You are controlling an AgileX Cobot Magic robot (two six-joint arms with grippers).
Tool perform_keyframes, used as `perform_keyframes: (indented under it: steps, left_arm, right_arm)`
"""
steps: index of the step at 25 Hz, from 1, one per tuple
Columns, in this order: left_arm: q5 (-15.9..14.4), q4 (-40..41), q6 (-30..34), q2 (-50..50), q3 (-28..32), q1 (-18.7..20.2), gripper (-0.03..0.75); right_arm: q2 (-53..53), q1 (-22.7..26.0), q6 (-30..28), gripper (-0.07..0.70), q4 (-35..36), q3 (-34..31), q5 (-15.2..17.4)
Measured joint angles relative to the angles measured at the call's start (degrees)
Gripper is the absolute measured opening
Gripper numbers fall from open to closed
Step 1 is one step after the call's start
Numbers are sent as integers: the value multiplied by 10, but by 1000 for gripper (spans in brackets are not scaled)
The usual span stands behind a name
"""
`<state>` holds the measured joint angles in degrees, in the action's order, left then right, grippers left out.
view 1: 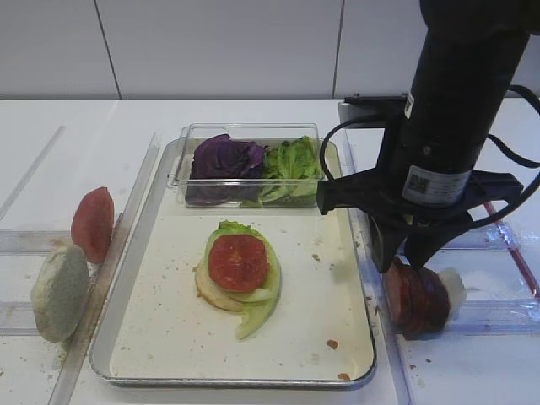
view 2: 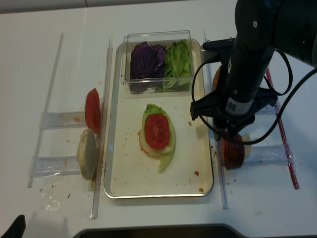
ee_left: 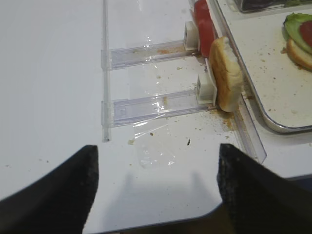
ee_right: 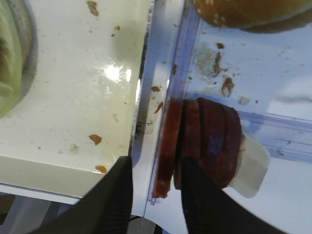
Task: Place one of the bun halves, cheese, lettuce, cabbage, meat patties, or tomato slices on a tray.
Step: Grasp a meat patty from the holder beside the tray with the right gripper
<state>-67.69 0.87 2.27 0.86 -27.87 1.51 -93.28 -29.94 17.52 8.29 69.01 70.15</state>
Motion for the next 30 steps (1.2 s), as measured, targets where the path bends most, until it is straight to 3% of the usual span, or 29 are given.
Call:
perform_keyframes:
  steps: [11, 13, 19, 30]
  left_arm:
    - [0, 1, 0, 0, 0, 0, 472]
    - [0, 1, 0, 0, 0, 0, 472]
    - [0, 1, 0, 0, 0, 0, 472]
    - [0, 1, 0, 0, 0, 0, 472]
  right_arm:
    - [-21, 0, -5, 262, -4, 0, -1]
    - [-23, 0, -10, 237, -5, 0, -2]
    - [-23, 0, -44, 60, -5, 0, -3]
    - [20, 0, -75, 53, 28, 0, -3]
